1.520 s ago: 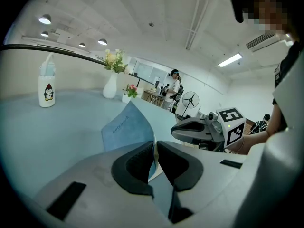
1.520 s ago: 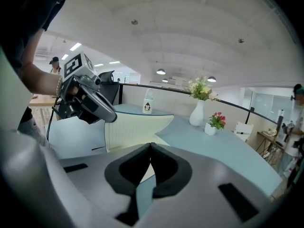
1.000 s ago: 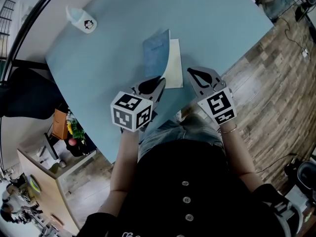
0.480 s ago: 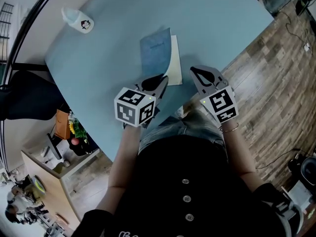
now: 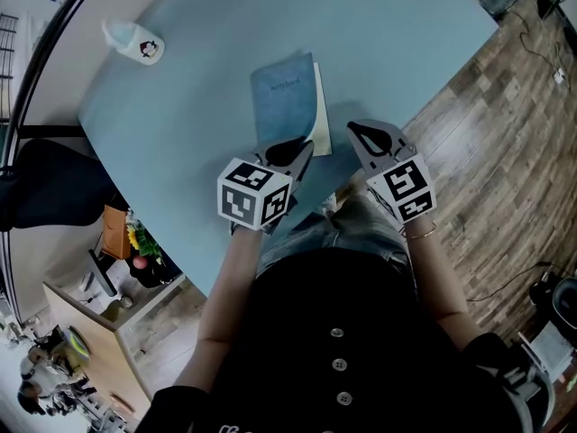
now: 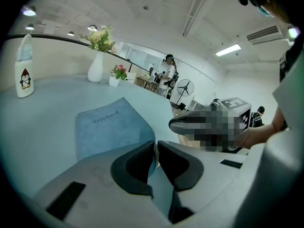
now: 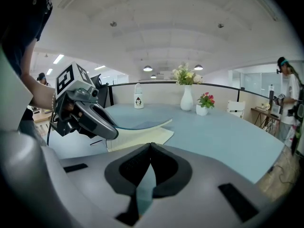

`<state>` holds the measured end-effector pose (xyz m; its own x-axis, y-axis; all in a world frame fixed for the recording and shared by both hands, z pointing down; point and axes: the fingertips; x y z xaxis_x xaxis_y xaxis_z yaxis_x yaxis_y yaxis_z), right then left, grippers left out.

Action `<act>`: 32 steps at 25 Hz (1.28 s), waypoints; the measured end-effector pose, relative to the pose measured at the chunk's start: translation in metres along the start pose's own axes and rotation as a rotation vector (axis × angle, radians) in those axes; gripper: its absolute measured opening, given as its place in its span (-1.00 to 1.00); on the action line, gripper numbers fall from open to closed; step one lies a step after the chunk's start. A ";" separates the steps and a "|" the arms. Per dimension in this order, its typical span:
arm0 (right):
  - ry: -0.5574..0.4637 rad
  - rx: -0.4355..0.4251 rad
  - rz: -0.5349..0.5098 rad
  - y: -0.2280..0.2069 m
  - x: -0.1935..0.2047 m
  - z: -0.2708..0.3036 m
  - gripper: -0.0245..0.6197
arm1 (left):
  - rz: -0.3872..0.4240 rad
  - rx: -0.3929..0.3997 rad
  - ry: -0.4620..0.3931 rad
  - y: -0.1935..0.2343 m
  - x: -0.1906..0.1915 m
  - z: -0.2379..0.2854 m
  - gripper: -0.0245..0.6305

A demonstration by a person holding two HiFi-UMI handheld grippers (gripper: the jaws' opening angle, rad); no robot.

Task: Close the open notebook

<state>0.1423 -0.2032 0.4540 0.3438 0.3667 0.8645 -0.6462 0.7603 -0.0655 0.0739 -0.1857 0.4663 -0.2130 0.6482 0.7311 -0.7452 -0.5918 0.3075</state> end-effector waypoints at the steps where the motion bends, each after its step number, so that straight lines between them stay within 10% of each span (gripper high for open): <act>1: 0.001 -0.001 -0.001 0.000 0.001 0.002 -0.92 | 0.005 0.002 0.005 0.000 0.001 0.002 -0.81; 32: 0.050 -0.046 0.020 0.010 0.018 0.009 -0.92 | 0.201 -0.045 0.162 -0.015 0.029 0.043 -0.72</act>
<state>0.1359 -0.1938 0.4738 0.3653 0.4079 0.8368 -0.6219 0.7758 -0.1067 0.1059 -0.1785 0.5091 -0.4551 0.5904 0.6666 -0.7046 -0.6965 0.1359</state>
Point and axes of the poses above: the fingertips, and each gripper's own axes: z forward along the fingers, y to its left, x out of its underside, and after that the axes turned 9 degrees about -x, right-handed
